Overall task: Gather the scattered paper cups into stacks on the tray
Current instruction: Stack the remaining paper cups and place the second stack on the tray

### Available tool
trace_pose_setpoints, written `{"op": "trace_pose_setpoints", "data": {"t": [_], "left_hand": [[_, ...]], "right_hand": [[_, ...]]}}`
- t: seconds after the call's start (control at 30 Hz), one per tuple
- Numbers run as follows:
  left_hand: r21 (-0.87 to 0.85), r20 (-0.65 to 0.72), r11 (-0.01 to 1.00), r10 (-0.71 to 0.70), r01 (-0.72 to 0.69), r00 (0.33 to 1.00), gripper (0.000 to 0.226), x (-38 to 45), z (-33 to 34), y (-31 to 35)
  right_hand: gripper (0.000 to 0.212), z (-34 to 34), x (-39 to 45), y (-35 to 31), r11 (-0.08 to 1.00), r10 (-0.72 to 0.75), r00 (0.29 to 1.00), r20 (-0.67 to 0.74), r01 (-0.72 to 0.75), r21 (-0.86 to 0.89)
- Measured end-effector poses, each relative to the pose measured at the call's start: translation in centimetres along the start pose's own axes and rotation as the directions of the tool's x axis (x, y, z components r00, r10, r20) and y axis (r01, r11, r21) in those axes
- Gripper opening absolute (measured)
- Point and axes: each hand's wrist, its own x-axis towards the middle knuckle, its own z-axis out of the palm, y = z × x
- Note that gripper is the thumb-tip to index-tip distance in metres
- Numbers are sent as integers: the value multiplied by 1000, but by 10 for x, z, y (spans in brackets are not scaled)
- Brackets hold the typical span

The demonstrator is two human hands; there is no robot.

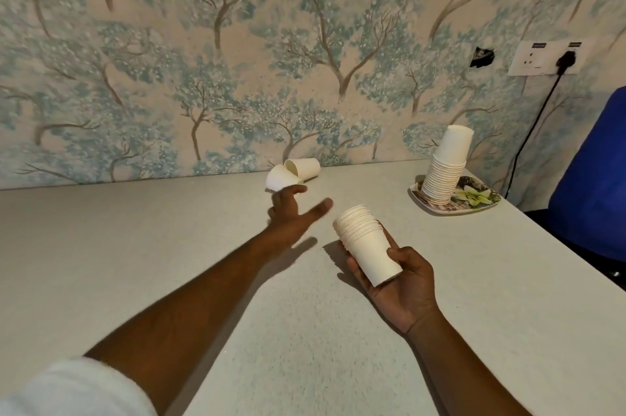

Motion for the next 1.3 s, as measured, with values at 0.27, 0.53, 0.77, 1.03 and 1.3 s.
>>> {"op": "trace_pose_setpoints", "data": {"t": [0.27,0.53,0.77,1.03,1.3], "left_hand": [[252,-407,958,-26,139,913,73,101,-42,-16],[129,-278,983,-89,129,957,38,94,-26,-12],[-196,-283,981,-47,-10,958,27,32,-16,14],[-257,-10,957,133,-131,991,15,-91,-24,25],[-53,184,960,278,-273,943,22,-178,12,14]], "right_hand": [[68,-11,11,-2,1000,8,1000,25,-8,11],[64,-8,12,-2,1000,9,1000,23,-9,8],[77,5,1,1,997,-30,997,-78,25,-68],[82,15,-53,15,968,-38,994,-106,11,-251],[87,20,-116,31,947,-81,990,-112,42,-318]]}}
